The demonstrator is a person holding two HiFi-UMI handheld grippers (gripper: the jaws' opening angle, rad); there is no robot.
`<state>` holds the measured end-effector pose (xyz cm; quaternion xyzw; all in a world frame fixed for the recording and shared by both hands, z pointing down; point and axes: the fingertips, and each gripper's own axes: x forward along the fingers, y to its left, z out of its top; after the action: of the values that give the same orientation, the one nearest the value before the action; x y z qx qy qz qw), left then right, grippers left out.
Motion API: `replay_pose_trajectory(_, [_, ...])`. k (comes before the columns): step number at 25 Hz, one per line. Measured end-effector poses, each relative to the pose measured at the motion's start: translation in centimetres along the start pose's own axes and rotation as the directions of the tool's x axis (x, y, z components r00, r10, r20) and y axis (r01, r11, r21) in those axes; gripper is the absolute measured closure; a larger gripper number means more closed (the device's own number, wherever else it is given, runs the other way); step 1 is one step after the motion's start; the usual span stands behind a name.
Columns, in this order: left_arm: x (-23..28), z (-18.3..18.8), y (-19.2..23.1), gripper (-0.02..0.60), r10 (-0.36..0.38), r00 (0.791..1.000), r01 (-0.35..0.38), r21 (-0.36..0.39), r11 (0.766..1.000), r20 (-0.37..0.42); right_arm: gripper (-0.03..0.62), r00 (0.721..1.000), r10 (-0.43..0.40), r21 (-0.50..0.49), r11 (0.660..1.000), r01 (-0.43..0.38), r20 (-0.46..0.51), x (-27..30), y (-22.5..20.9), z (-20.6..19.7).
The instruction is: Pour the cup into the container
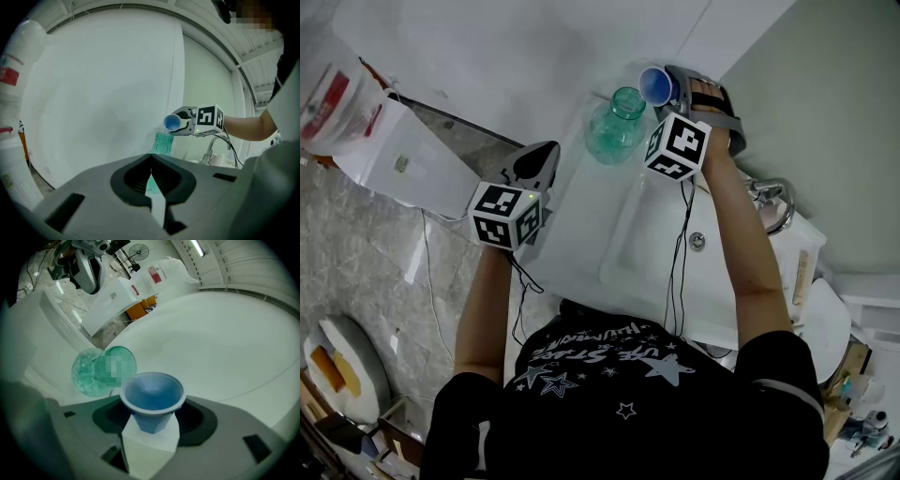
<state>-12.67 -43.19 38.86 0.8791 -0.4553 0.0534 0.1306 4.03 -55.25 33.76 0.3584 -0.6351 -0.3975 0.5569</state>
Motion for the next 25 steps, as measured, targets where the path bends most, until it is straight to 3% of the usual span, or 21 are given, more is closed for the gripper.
replay_pose_trajectory(4, [-0.6,0.3,-0.1,0.572,0.006,1.0,-0.006,0.005,1.0,0.008,0.308,0.999,0.029,0.086,0.996,-0.031,0.02,-0.4,0.2,0.2])
replay_pose_trajectory(7, [-1.1,0.5,-0.3,0.572,0.012,1.0,-0.012,0.007,1.0,0.01,0.307,0.996,0.073,0.203,0.976,-0.083,0.058,-0.5,0.6,0.4])
replay_pose_trajectory(11, [-1.9,0.3,-0.7,0.572,0.016,1.0,-0.016,-0.008,1.0,0.014,0.307,0.993,0.089,0.29,0.951,-0.108,0.079,-0.9,0.9,0.1])
replay_pose_trajectory(15, [-2.8,0.1,-1.1,0.572,0.023,1.0,-0.023,-0.009,1.0,0.015,0.307,0.987,0.11,0.39,0.909,-0.149,0.12,-1.9,1.2,0.1])
replay_pose_trajectory(21, [-3.9,-0.8,-2.5,0.572,0.024,1.0,-0.024,-0.021,0.999,0.01,0.307,0.976,0.142,0.458,0.865,-0.203,0.164,-3.9,3.4,0.5])
replay_pose_trajectory(25, [-4.8,-1.9,-3.6,0.572,0.023,1.0,-0.023,-0.03,0.999,0.0,0.306,0.956,0.172,0.527,0.804,-0.275,0.237,-5.9,5.7,1.6])
